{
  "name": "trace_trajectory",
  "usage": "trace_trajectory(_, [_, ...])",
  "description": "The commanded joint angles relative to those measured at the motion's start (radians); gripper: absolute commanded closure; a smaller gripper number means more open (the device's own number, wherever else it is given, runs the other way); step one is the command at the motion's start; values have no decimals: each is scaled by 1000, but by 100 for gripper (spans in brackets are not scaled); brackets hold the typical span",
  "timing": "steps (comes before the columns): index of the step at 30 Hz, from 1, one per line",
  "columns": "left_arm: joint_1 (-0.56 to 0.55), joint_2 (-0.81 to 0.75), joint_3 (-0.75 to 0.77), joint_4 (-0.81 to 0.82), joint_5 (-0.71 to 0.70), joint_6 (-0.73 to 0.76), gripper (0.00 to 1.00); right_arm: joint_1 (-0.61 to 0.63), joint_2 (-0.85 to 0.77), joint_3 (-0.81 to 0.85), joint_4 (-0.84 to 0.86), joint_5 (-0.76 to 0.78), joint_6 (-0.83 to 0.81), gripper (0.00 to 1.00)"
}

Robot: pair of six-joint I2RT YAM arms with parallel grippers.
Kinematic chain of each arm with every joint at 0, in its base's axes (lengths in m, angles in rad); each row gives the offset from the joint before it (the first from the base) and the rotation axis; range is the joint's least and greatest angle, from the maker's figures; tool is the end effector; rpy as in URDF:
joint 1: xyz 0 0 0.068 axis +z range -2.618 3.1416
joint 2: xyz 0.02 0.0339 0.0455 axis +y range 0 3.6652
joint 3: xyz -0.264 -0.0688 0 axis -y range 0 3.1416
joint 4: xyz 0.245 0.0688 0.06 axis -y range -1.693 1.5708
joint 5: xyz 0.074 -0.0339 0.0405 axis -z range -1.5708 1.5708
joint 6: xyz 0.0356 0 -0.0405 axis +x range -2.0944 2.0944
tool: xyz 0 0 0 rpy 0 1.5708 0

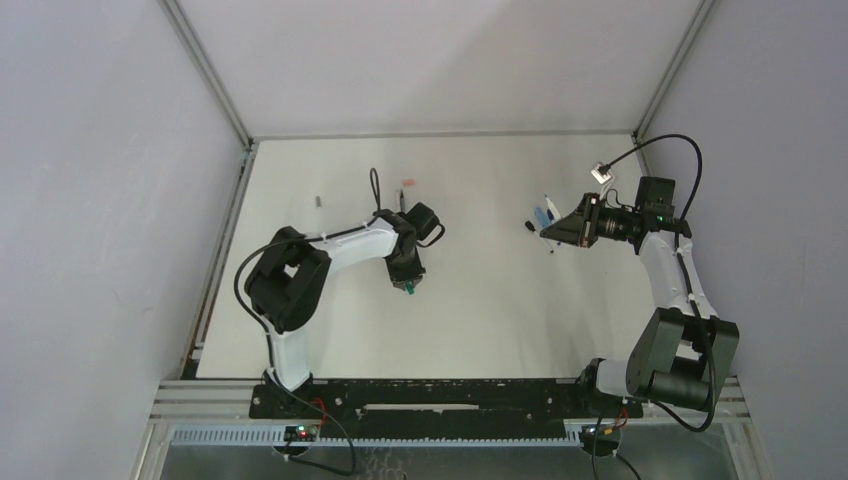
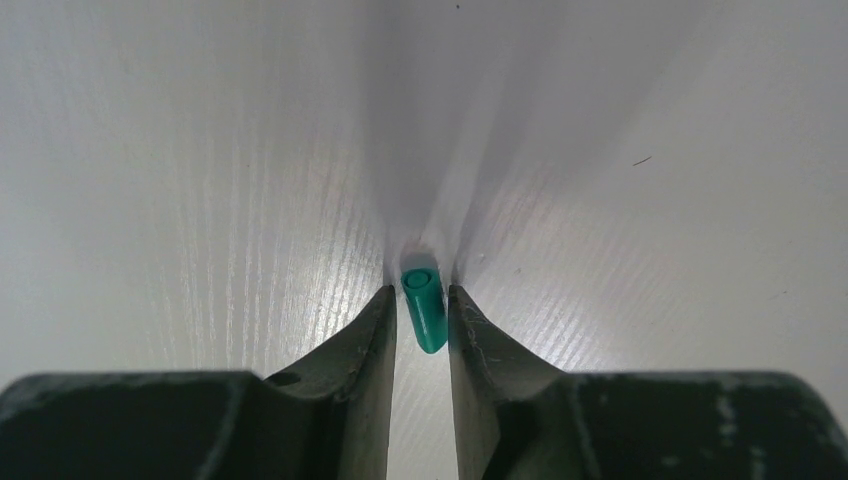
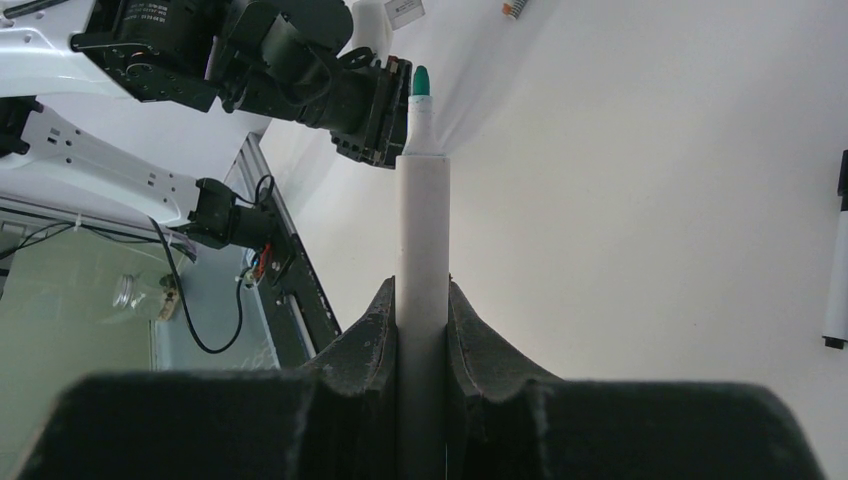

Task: Insert the pens into the pen caps
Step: Pick up the pen cap from the center of the board.

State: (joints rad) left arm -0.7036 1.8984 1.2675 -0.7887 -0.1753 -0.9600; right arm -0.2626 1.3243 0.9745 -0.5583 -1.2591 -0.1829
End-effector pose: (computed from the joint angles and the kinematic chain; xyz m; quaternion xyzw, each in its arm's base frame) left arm 0.2744 -0.2247 0.1596 -0.1336 0.9843 0.0032 0.1152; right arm 0.2585 -0.0344 0.2750 -0.1609 0.7713 0.4849 0.3794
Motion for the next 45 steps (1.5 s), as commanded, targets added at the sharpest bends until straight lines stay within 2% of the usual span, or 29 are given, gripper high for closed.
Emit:
trace_trajectory(1, [4, 37, -7, -23, 37, 11, 71, -7, -10, 0, 8, -28, -29, 100])
trace_trajectory(5, [4, 61, -5, -28, 32, 10, 73, -9, -11, 1, 8, -31, -29, 100])
trace_trajectory(9, [7, 93, -5, -25, 26, 21, 83, -12, -14, 1, 8, -34, -29, 100])
trace_trajectory(14, [14, 88, -19, -7, 3, 50, 99, -15, -17, 1, 7, -41, -27, 100])
trace_trajectory(18, [17, 24, -46, 36, -21, 83, 100, -14, -17, 1, 6, -55, -26, 100])
trace_trajectory(26, [18, -213, -185, 210, -14, 155, 100, 80, -31, 94, -150, -24, -166, 100])
trace_trajectory(31, [18, -327, -254, 260, -9, 197, 100, 207, -71, 186, -286, 21, -389, 100])
trace_trajectory(35, [17, -465, -332, 361, 18, 228, 100, 354, -119, 217, -350, 59, -582, 100])
trace_trajectory(39, [17, -628, -433, 519, 49, 243, 100, 481, -173, 217, -316, 120, -664, 100])
trace_trajectory(45, [15, -931, -617, 794, 62, 245, 100, 626, -233, 217, -75, 219, -544, 100])
